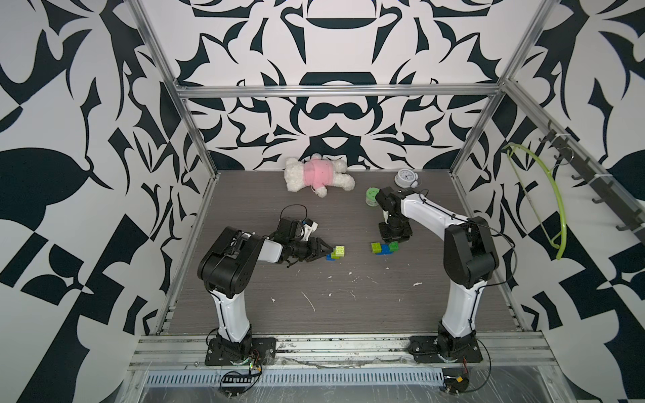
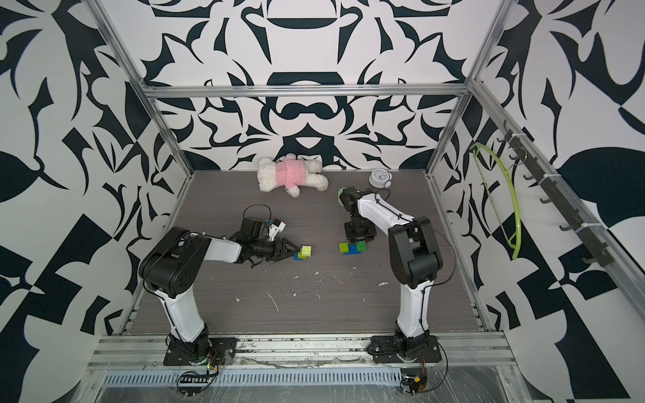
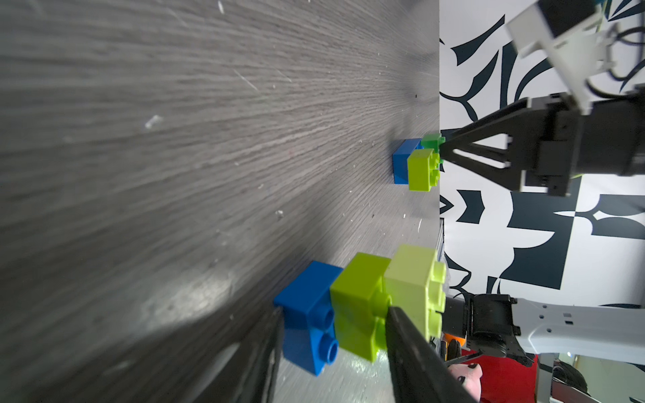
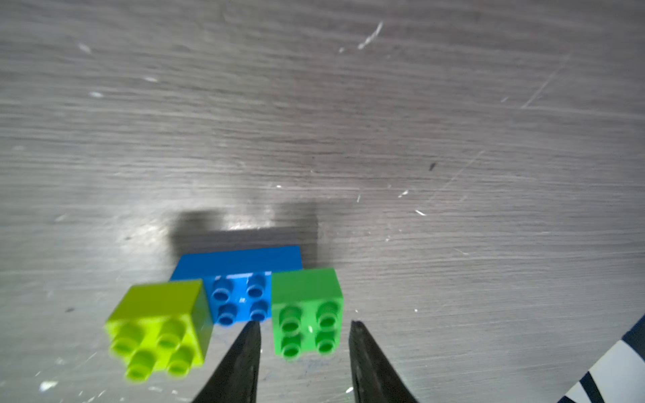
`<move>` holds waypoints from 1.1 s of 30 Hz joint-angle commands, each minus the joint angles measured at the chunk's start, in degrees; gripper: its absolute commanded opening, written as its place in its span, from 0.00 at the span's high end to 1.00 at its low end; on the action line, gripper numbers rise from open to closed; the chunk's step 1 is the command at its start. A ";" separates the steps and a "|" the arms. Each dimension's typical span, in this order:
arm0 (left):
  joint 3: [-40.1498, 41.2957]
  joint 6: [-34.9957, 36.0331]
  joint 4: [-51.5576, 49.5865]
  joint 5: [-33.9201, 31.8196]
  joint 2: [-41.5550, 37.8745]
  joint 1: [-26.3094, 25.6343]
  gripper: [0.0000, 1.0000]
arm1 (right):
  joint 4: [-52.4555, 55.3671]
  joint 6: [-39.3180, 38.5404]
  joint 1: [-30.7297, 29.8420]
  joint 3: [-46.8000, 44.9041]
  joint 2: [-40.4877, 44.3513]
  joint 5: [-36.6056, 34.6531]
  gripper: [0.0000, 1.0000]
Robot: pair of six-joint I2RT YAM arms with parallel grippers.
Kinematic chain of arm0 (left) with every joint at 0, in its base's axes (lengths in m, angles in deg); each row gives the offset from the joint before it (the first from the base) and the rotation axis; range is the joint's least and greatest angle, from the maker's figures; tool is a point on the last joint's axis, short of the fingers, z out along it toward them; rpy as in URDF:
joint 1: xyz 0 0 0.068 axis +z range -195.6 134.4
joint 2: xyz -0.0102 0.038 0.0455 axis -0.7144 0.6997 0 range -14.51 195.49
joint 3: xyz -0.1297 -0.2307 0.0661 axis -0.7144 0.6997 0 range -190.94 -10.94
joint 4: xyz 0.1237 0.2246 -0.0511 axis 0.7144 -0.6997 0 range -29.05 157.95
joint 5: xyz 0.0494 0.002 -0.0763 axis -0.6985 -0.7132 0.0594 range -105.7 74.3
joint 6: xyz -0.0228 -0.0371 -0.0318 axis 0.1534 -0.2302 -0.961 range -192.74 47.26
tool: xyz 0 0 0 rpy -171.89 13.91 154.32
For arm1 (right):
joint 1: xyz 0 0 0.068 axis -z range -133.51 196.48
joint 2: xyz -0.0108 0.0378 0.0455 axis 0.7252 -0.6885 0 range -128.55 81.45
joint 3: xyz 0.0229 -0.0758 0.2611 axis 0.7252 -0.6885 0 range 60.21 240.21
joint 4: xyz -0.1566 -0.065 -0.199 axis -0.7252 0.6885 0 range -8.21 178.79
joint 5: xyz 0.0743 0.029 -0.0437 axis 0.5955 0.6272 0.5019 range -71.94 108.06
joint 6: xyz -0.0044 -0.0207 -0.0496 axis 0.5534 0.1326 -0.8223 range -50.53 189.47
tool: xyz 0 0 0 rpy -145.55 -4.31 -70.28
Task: Assemble the letter y with lego
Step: Move the lego brick at the center of the board, then pick up the lego brick from the center of the board.
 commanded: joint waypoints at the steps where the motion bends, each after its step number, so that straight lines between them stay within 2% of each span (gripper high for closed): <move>1: 5.81 -0.92 -16.65 -12.01 6.30 0.79 0.47 | 0.83 -1.95 0.00 1.34 6.02 -0.21 0.55; 5: 5.98 -1.15 -16.47 -11.77 6.43 0.79 0.47 | -1.78 -10.60 0.03 0.34 9.18 0.43 0.54; 12: 5.80 -0.90 -16.38 -11.71 6.39 0.71 0.47 | -12.46 -38.47 0.89 -7.45 16.12 9.04 0.54; 17: 5.58 -0.52 -16.81 -12.09 6.49 0.73 0.47 | -13.19 -52.46 0.91 -9.10 16.68 14.34 0.55; 19: 5.43 -0.40 -17.06 -12.19 6.60 0.70 0.47 | -12.87 -62.39 0.94 -11.02 16.83 15.51 0.55; 25: 5.30 -0.13 -17.34 -12.52 6.45 0.70 0.47 | -12.86 -84.24 1.00 -14.63 17.72 17.13 0.54; 27: 5.16 -0.17 -17.43 -12.46 6.67 0.70 0.47 | -11.87 -88.05 0.95 -13.80 16.54 17.00 0.54; 33: 5.01 -0.09 -17.56 -12.55 6.74 0.74 0.47 | -9.02 -89.81 1.04 -8.06 10.49 16.51 0.53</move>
